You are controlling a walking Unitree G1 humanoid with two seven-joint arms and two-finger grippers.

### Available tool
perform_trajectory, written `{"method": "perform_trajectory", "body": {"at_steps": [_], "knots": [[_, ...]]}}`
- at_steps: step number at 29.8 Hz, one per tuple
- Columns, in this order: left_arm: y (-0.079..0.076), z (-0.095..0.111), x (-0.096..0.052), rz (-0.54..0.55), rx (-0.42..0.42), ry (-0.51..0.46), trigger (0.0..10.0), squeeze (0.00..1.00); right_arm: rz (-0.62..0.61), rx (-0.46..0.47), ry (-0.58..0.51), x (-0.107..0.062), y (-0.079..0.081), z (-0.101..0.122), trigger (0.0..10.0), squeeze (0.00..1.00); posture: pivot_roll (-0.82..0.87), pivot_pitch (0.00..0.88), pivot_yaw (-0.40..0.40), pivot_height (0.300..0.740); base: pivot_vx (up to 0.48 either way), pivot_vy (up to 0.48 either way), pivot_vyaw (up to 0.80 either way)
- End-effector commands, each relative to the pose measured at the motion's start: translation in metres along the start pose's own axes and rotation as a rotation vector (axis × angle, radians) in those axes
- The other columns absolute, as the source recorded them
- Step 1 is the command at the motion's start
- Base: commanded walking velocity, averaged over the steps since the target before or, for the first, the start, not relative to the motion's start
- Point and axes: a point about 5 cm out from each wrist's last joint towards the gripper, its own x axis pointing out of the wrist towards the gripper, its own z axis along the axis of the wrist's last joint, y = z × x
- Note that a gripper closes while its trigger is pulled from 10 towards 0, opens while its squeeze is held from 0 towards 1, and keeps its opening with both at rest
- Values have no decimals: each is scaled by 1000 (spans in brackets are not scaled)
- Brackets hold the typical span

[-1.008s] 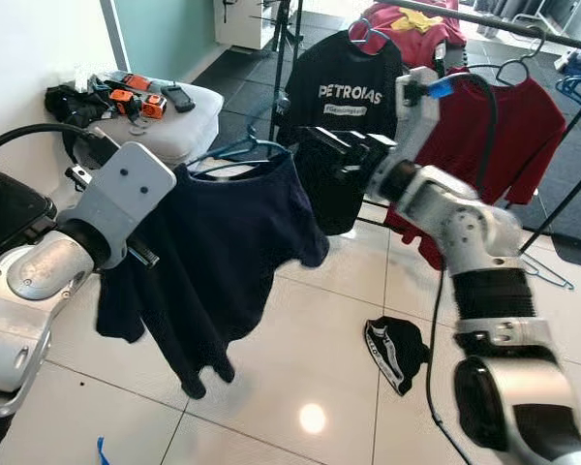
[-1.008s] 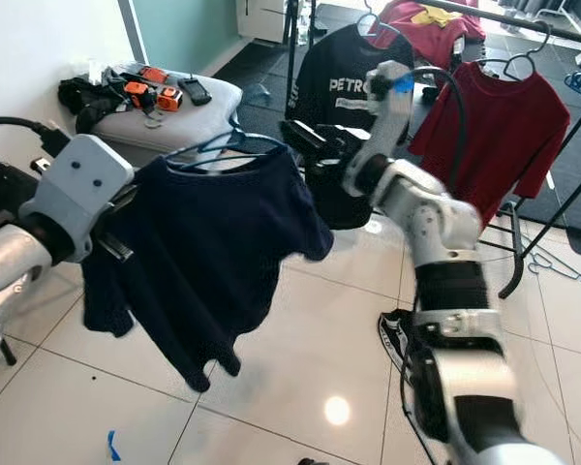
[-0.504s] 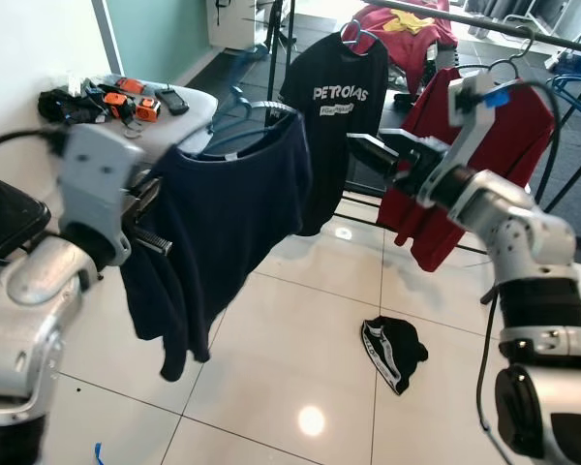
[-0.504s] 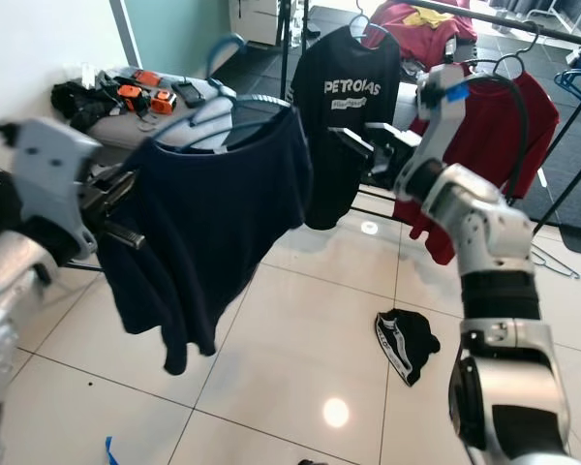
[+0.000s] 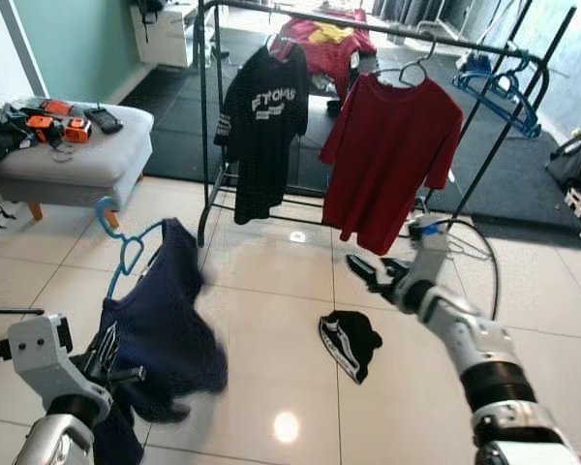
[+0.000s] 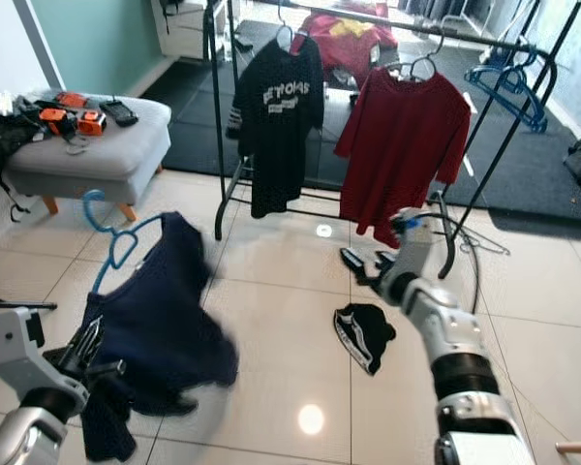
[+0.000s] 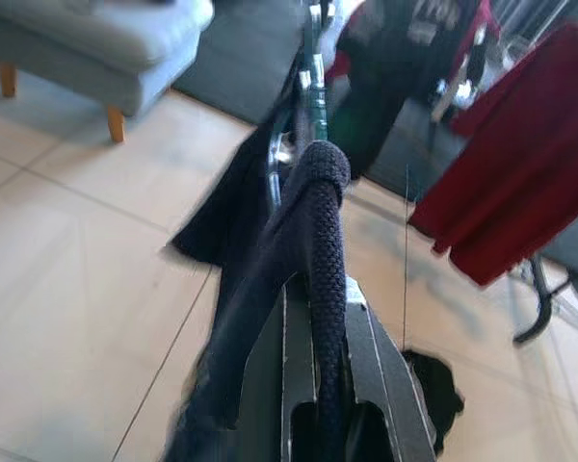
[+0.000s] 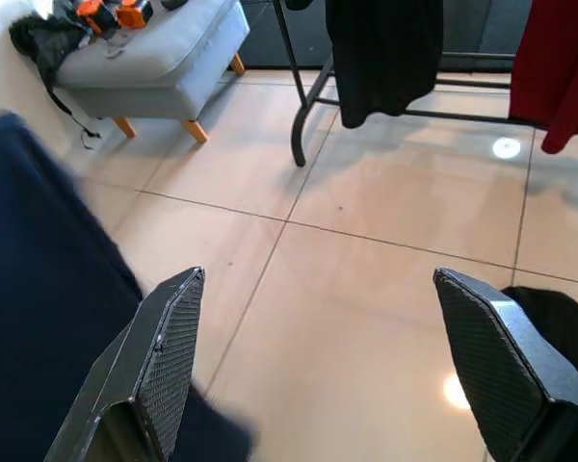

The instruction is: Hang hanger

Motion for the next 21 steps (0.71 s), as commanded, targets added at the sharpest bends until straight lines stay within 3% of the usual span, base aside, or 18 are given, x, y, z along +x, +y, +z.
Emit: {"method": "perform_trajectory", "body": {"at_steps": [1,3,4,5,7,10,12,21], "knots": [[-13,27,5,-78,12,-142,10000,0,-42,-9,38,-3,-6,-15,10000,0,-36,106,-108,740,480,0,0],[-18,33,7,-111,27,-165,10000,0,-57,-11,48,-3,-7,-18,10000,0,-36,106,-108,740,480,0,0],[-36,48,11,-191,55,-218,10000,0,-98,-20,71,-5,-12,-23,10000,0,-43,104,-109,740,480,0,-800],[-36,48,11,-191,55,-218,10000,0,-98,-20,71,-5,-12,-23,10000,0,-43,104,-109,740,480,0,-800],[-51,57,13,-252,64,-261,10000,0,-115,-27,73,-5,-15,-24,10000,0,-49,104,-103,740,480,0,-800],[-57,60,14,-273,66,-274,10000,0,-115,-29,70,-5,-16,-24,10000,0,-49,104,-103,740,480,0,-800],[-74,68,17,-337,65,-302,10000,0,-121,-23,64,-6,-17,-24,10000,0,-51,103,-102,740,480,0,-800],[-86,83,29,-384,71,-340,10000,0,-119,-24,61,-4,-14,-27,10000,0,-49,102,-97,740,480,0,-800]]}}
